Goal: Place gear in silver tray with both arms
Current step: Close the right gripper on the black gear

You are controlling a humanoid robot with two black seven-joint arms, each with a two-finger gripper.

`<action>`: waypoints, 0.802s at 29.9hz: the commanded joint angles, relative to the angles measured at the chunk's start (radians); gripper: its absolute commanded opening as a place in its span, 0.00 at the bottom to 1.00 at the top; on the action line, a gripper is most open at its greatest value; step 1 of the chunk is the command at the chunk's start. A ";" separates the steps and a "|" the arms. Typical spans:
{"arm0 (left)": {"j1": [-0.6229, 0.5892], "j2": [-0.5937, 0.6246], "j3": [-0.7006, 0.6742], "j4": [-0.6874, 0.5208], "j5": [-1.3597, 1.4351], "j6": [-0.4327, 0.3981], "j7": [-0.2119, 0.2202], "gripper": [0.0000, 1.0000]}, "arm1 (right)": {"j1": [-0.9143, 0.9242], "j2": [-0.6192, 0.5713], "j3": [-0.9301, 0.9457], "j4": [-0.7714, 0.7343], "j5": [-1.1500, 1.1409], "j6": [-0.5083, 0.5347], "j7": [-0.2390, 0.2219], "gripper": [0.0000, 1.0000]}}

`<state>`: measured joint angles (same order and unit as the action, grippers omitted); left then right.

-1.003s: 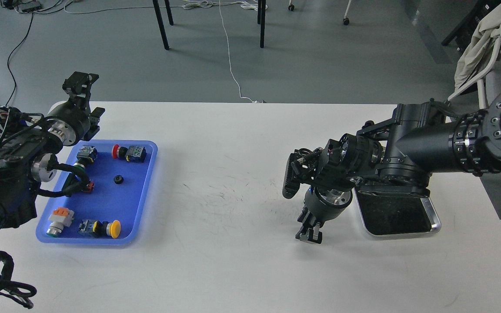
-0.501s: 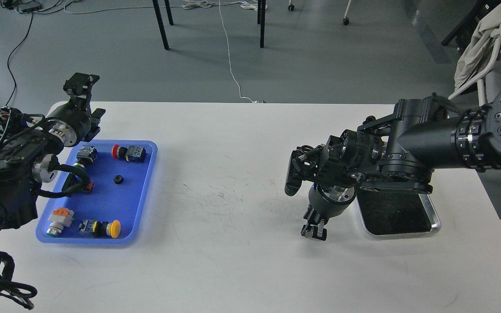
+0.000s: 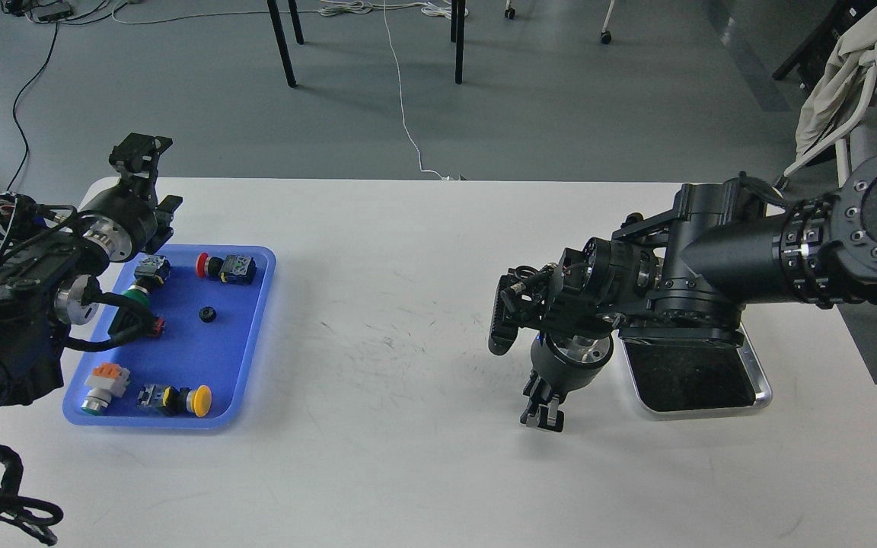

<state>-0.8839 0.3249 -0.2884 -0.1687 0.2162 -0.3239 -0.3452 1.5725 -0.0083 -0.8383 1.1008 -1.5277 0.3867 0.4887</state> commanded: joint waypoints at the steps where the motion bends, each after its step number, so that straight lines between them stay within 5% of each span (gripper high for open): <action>1: 0.000 0.000 0.000 0.000 0.000 0.000 -0.001 0.97 | 0.000 0.001 -0.001 -0.002 -0.002 0.000 0.000 0.33; 12: 0.000 -0.003 0.000 0.000 0.000 0.003 0.000 0.97 | 0.003 -0.001 -0.004 0.004 -0.005 0.000 0.000 0.30; 24: 0.002 -0.003 0.000 0.000 0.000 0.006 -0.001 0.97 | 0.006 -0.002 -0.009 -0.001 -0.015 0.001 0.000 0.13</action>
<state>-0.8821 0.3216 -0.2884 -0.1687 0.2163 -0.3188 -0.3453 1.5779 -0.0081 -0.8453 1.1011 -1.5403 0.3880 0.4887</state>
